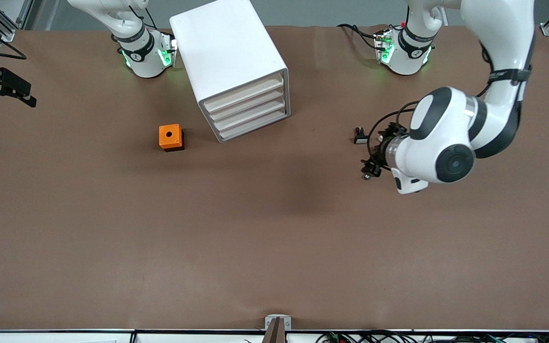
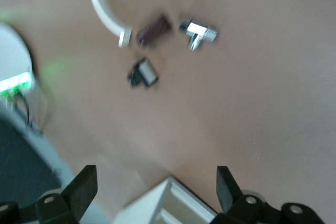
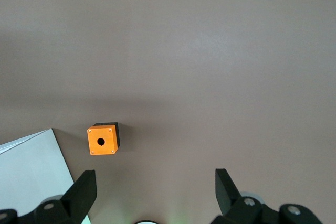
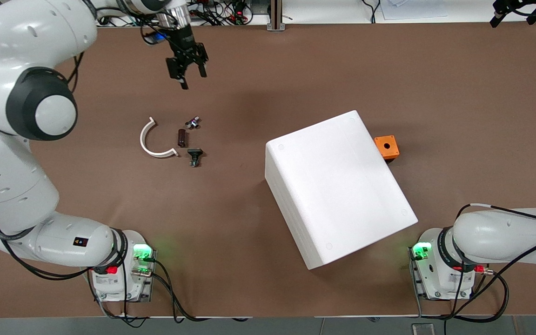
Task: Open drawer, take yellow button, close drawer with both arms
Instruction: 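Move the left gripper toward the white cabinet's drawer handle, then grasp the drawer handle with the left gripper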
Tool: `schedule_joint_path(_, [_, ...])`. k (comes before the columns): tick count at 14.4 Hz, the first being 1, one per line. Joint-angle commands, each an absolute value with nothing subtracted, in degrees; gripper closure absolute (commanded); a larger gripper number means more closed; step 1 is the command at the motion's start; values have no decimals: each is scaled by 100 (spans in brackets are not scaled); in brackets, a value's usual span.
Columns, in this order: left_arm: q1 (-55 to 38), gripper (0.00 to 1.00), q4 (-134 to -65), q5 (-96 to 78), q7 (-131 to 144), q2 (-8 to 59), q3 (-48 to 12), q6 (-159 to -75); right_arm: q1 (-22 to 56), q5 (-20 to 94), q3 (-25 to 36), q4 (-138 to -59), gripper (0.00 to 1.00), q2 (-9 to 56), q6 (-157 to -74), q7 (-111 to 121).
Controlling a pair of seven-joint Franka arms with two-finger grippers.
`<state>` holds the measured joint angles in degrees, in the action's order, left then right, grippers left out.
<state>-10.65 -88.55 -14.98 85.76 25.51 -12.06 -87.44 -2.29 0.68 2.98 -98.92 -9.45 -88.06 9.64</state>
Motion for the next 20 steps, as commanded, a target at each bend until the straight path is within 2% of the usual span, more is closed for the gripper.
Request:
schedule_joint_path(1, [-1265,0,-8579,-2124,9497,2908,-1222,-8552,-246,149,308,-9949,0,-1028,-8780,967])
schedule_joint_path(9, [-1582,0,-7920,-3979,12250,4024,-1213,-8157,-246,141,308,-9940,0,-1028,-8780,984])
schedule_joint_path(13, [-1591,0,-7919,-4955,12699,4446,-1213,-7885,-229,97,299,-9923,0,-1028,-8789,984])
schedule_joint_path(20, [-1915,0,-7919,-5800,13544,4737,-1204,-7858,-211,79,281,-9914,0,-1028,-8815,993])
